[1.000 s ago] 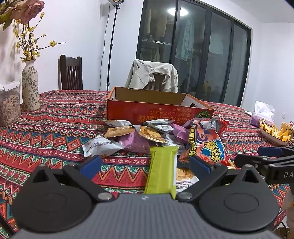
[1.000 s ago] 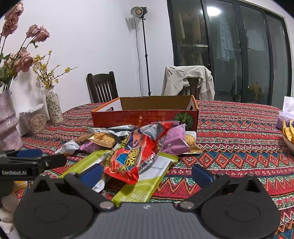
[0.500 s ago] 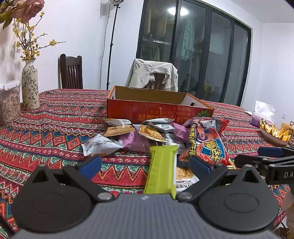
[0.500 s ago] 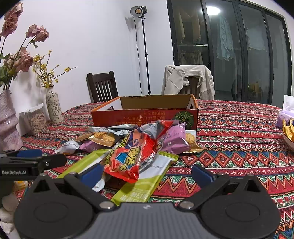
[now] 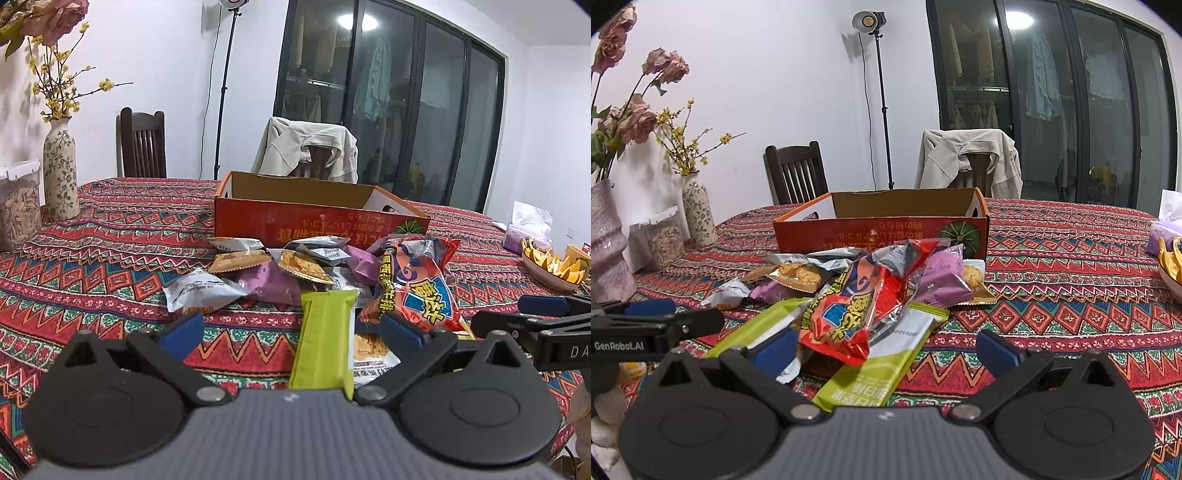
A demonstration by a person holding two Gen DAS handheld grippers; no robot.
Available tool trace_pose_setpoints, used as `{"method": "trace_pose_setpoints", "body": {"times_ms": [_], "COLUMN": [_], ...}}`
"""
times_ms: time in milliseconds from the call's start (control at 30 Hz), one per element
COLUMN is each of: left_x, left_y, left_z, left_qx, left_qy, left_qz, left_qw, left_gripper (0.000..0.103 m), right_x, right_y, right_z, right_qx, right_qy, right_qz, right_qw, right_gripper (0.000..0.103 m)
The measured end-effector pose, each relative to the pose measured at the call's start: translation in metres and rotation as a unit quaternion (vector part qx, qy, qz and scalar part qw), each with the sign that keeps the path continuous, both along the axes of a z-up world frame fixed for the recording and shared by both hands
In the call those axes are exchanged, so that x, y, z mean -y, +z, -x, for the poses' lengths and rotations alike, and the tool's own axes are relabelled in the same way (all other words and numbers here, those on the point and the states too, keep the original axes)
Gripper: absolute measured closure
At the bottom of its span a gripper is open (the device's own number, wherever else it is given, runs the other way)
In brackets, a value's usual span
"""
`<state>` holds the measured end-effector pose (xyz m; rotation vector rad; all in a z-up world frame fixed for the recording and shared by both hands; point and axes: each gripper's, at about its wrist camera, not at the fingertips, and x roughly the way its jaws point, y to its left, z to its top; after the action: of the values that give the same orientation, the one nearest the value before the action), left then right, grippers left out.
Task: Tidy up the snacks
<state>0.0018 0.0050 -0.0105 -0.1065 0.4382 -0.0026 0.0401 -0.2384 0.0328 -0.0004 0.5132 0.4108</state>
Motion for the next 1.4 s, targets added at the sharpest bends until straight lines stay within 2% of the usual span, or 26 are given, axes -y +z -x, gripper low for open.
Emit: {"method": "trace_pose_setpoints", "body": {"times_ms": [600,867,1067,1133,1400], "left_x": [0.0,-0.002,-0.002,-0.002,-0.001], "left_y": [-0.001,-0.001,-0.002,-0.002,-0.005], "left_z": [0.0,-0.003,-0.008,-0.009,-0.012], "left_qx": [-0.001,-0.006,-0.012,-0.014,-0.019], "left_qy": [0.001,0.006,0.009,0.009,0.009], "left_qz": [0.0,-0.002,-0.004,-0.004,-0.002], "left_qw": [1.0,1.0,0.9999,0.9999,0.9998], "left_gripper": [0.0,0.0,0.0,0.0,0.0], "right_x": [0.0,-0.005,-0.021,-0.026,-0.042], "right_y": [-0.002,-0.004,-0.012,-0.016,-0.024], "right_z": [0.0,-0.007,-0.014,-0.017,-0.033], "right_qx": [-0.003,-0.015,-0.035,-0.042,-0.051], "right_qy": [0.0,-0.006,0.003,0.001,-0.015], "right_qz": [0.001,0.021,0.05,0.062,0.098], "right_qw": [1.0,1.0,0.998,0.997,0.994], "right_gripper": [0.0,0.001,0.013,0.02,0.028]}}
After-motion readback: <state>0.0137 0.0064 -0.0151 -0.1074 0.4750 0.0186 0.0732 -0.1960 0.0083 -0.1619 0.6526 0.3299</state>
